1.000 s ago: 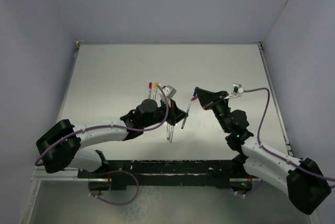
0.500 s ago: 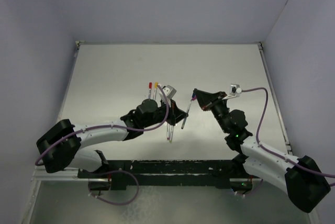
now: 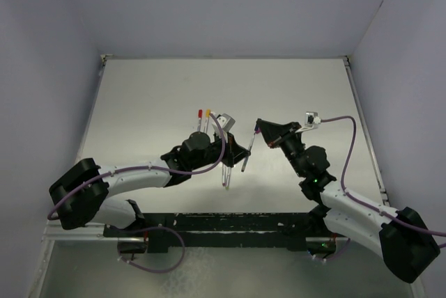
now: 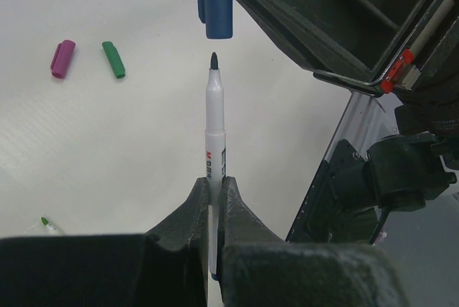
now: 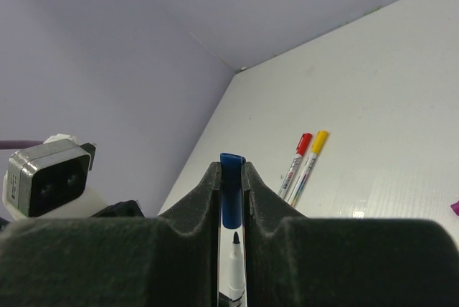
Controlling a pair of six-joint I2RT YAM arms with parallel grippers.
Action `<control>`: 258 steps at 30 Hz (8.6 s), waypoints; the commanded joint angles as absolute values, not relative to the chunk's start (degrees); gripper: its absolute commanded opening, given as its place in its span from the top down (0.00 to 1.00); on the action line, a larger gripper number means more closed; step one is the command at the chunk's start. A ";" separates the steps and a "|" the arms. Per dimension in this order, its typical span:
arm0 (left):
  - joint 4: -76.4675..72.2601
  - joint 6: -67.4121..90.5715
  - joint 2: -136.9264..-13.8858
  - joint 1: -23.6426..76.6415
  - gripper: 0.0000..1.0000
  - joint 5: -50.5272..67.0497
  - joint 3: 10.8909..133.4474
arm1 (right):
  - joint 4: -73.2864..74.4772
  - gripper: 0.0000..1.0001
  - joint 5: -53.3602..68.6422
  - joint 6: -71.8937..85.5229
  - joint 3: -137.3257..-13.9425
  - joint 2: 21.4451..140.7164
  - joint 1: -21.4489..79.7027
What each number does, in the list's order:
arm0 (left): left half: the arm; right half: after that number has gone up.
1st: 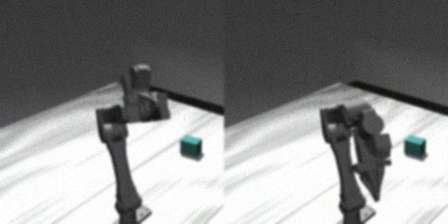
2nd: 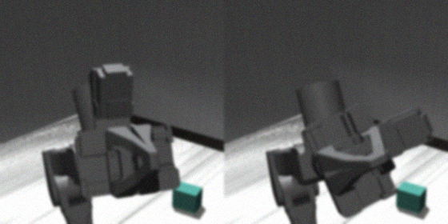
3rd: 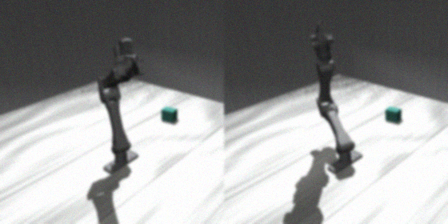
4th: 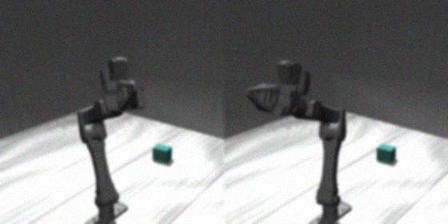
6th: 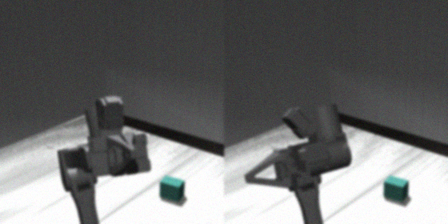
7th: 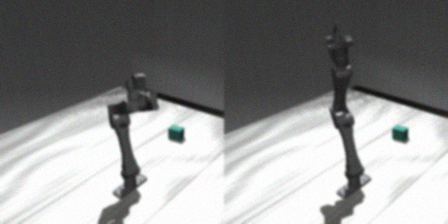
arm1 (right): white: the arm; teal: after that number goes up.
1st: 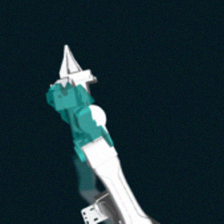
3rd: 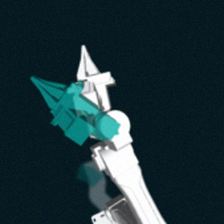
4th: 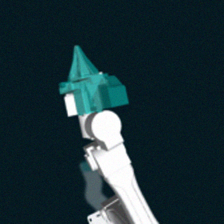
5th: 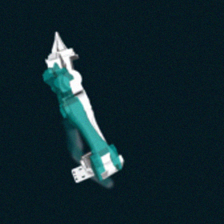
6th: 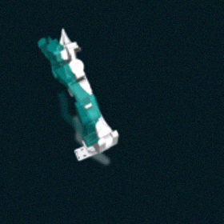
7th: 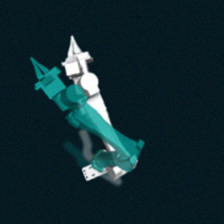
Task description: Insert the pens into the pen caps
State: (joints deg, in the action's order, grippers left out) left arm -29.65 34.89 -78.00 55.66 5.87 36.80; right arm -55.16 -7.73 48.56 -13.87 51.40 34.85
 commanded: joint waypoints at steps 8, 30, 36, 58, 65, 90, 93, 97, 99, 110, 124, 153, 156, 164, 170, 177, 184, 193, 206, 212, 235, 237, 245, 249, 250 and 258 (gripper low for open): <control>-33.66 34.98 -77.48 55.92 1.00 5.36 38.23 | -57.09 1.00 -7.04 48.16 -13.98 51.06 34.96; -33.85 34.59 -76.73 55.98 1.00 4.23 38.21 | -55.91 1.00 -6.42 47.89 -13.39 50.88 35.35; -33.85 34.45 -76.84 55.97 1.00 4.13 38.43 | -55.44 1.00 -6.18 48.00 -13.18 50.70 35.55; -35.00 32.49 -75.76 54.65 1.00 -3.20 41.80 | -46.09 1.00 -0.70 48.22 -13.01 50.77 38.11; -37.81 32.46 -74.07 50.67 1.00 -1.23 42.31 | -36.68 1.00 -1.89 44.20 -15.70 52.03 41.68; -30.83 30.24 -74.32 46.49 1.00 -0.62 45.86 | -25.77 1.00 -14.38 41.25 -24.34 59.29 50.71; -27.14 30.37 -74.56 46.49 1.00 -1.95 45.09 | -25.19 0.92 -19.39 37.74 -27.74 56.74 50.71; -22.92 29.68 -75.72 46.45 1.00 -4.00 44.35 | -24.79 0.68 -26.22 32.91 -31.12 52.88 50.71; -20.41 29.46 -76.86 46.20 1.00 -5.25 44.54 | -24.59 0.53 -28.09 31.12 -31.90 50.74 50.71; -4.22 25.70 -90.55 42.49 1.00 -13.01 57.75 | -7.55 0.09 -37.20 34.27 -32.93 42.82 50.70; 12.54 26.49 -108.00 38.64 0.96 -20.74 74.61 | 2.68 0.00 -39.78 39.57 -32.89 43.75 50.68; 15.12 28.99 -111.88 37.49 0.65 -16.15 76.96 | 2.11 0.00 -38.41 39.79 -32.34 44.35 50.69; 15.60 28.51 -109.63 37.52 0.64 -16.52 77.39 | 1.47 0.00 -38.19 39.55 -32.30 44.79 50.71; 16.88 28.43 -103.08 37.58 0.59 -16.96 75.75 | 0.57 0.00 -37.95 38.80 -32.10 45.31 50.69; 16.81 28.98 -96.07 39.45 0.55 -16.92 68.94 | 2.32 0.00 -39.40 40.63 -32.01 45.70 50.67; 18.56 31.95 -89.59 45.79 0.54 -17.30 59.41 | 2.32 0.00 -44.26 42.41 -29.95 44.88 50.55; 21.23 35.20 -87.48 52.55 0.53 -15.30 56.17 | 2.22 0.00 -47.49 40.04 -30.88 47.04 49.26; 21.45 38.08 -89.39 57.19 0.51 -15.32 54.92 | 1.97 0.00 -45.77 41.15 -29.63 45.98 46.59; 24.24 39.74 -95.13 60.24 0.50 -18.04 57.14 | 3.24 0.00 -45.11 42.01 -28.86 44.67 46.54; 24.17 39.90 -96.31 60.37 0.50 -18.24 57.28 | 3.12 0.00 -44.65 42.60 -28.69 44.82 46.50; 28.04 41.07 -100.44 60.38 0.62 -16.06 55.36 | 5.79 0.00 -44.11 44.44 -29.90 43.51 46.52; 28.32 41.38 -100.22 60.38 0.63 -15.30 54.89 | 5.80 0.00 -44.21 44.72 -29.98 43.43 46.51; 29.56 41.13 -100.76 60.38 0.77 -13.69 54.24 | 5.90 0.00 -44.54 44.91 -30.80 43.87 46.51; 27.18 41.48 -101.65 60.38 0.95 -11.62 51.80 | 5.89 0.00 -45.14 44.47 -31.58 44.24 46.51; 26.71 41.67 -101.83 60.38 1.00 -11.41 51.32 | 5.93 0.00 -45.36 44.21 -31.87 44.52 46.53; 26.46 41.96 -95.91 60.38 1.00 -14.69 49.59 | 6.57 0.26 -46.99 42.13 -36.16 50.28 46.49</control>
State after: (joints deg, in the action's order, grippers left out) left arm 21.41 40.05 -96.36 60.12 -17.21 53.41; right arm 7.20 -44.29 43.07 -32.16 47.88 46.81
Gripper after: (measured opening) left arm 0.030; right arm 0.801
